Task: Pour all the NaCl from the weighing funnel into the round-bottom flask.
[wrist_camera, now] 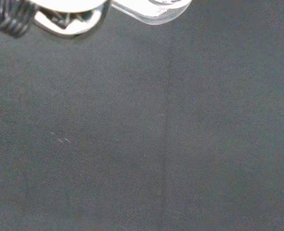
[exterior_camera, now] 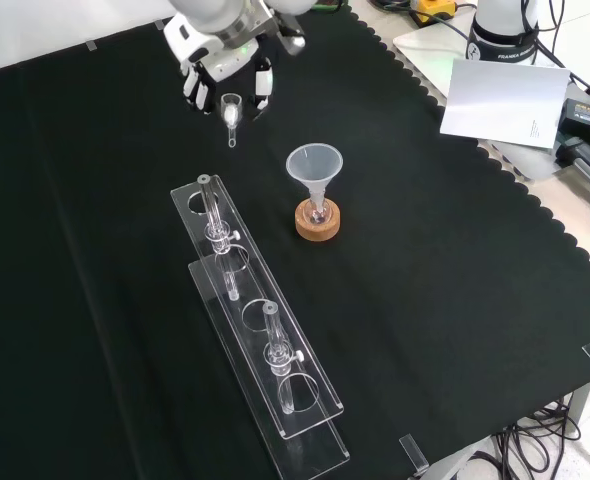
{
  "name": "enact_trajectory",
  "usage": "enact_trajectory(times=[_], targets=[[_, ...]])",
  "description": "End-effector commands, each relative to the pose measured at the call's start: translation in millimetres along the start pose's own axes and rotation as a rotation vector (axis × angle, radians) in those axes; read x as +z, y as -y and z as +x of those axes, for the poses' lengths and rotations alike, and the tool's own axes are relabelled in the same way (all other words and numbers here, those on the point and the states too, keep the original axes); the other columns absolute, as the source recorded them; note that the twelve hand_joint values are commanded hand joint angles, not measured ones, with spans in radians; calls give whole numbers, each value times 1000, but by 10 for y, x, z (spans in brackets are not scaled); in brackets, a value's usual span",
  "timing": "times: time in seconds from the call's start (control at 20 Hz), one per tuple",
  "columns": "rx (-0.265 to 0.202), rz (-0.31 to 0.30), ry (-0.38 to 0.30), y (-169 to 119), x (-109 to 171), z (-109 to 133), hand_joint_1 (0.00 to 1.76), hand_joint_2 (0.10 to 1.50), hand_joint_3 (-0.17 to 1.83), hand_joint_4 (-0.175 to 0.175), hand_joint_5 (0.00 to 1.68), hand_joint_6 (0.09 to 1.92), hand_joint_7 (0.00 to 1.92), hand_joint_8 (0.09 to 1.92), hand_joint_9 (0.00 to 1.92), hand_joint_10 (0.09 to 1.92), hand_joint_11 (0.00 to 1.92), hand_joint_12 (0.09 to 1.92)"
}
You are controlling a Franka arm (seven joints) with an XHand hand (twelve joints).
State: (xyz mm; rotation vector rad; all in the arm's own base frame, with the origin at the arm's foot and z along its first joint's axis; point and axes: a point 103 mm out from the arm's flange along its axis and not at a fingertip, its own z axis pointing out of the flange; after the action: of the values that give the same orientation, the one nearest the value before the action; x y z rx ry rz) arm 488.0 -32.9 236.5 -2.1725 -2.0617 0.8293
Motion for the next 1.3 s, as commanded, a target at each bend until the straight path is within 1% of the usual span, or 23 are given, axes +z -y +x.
enact_trajectory(times=[0.05, 0.2, 0.25, 0.3, 0.4, 0.5, 0.6, 0.8, 0.9, 1.15, 1.3], targets=[[21, 7, -20, 238, -19, -95, 1088, 697, 683, 175, 1145, 908, 681, 637, 1056, 301, 835, 1062], [27, -18, 2, 327, -63, -53, 1088, 698, 682, 175, 1145, 909, 681, 637, 1056, 300, 834, 1062], [21, -14, -9, 340, -50, -92, 1088, 698, 681, 175, 1145, 909, 681, 637, 1056, 300, 834, 1062], [28, -15, 2, 379, -64, -90, 1088, 698, 681, 175, 1144, 909, 682, 637, 1056, 299, 834, 1063], [35, -35, 20, 486, -114, -16, 1087, 699, 680, 175, 1144, 910, 682, 637, 1056, 299, 834, 1063], [42, -48, 33, 653, -203, 115, 1087, 699, 680, 175, 1144, 910, 682, 637, 1056, 298, 834, 1063], [38, -41, 41, 795, -291, 233, 1087, 700, 679, 175, 1143, 911, 683, 637, 1056, 298, 834, 1064], [27, -30, 58, 959, -383, 436, 1087, 701, 678, 175, 1142, 912, 683, 637, 1057, 297, 834, 1064], [20, -36, 56, 1033, -392, 481, 1086, 701, 678, 175, 1142, 912, 683, 637, 1057, 296, 834, 1065], [10, -43, 86, 1225, -431, 627, 1086, 702, 677, 175, 1141, 914, 683, 636, 1058, 295, 834, 1065], [8, -34, 98, 1284, -416, 692, 1086, 703, 677, 175, 1140, 915, 683, 636, 1058, 294, 835, 1065]])
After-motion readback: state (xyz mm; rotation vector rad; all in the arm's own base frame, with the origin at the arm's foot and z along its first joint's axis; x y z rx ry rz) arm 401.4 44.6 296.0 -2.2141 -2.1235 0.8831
